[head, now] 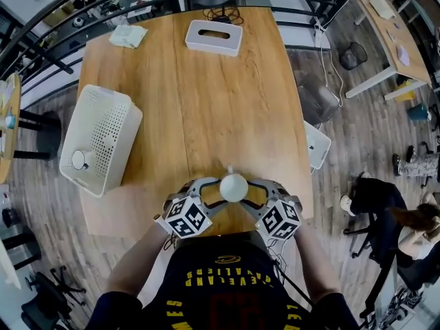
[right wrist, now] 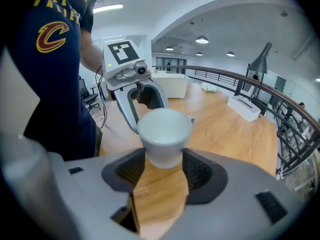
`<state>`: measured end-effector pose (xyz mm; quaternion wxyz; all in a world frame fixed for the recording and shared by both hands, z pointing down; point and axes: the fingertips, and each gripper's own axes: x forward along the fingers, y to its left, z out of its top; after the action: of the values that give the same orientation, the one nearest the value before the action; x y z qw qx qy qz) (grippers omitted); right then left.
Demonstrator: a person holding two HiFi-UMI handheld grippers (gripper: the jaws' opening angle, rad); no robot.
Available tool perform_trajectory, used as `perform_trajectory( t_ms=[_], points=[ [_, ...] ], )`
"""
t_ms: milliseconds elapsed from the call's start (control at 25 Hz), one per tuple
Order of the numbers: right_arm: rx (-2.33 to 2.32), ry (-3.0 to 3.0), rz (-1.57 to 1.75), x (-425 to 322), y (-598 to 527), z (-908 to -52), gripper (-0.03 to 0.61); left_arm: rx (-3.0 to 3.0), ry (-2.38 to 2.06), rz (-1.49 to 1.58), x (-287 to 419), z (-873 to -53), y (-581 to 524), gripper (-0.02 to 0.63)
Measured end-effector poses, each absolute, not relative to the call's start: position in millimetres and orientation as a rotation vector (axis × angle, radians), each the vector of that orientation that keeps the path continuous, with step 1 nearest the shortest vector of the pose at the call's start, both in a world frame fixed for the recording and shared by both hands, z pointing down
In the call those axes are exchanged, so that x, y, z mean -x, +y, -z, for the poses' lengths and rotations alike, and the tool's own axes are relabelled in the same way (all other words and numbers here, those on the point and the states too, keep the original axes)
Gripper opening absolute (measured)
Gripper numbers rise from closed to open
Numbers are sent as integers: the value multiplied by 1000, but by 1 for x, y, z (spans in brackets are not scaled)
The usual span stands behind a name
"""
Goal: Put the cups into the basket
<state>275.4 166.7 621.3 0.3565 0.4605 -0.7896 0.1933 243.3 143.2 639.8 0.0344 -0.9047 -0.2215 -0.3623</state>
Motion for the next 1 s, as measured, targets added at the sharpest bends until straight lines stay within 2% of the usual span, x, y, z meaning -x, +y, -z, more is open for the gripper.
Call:
perform_trajectory(
  t_ms=[1000],
  points=[
    [-1046, -2101, -406, -89, 86, -581, 233, 2927, -488, 1019, -55, -599, 67, 273]
  ],
)
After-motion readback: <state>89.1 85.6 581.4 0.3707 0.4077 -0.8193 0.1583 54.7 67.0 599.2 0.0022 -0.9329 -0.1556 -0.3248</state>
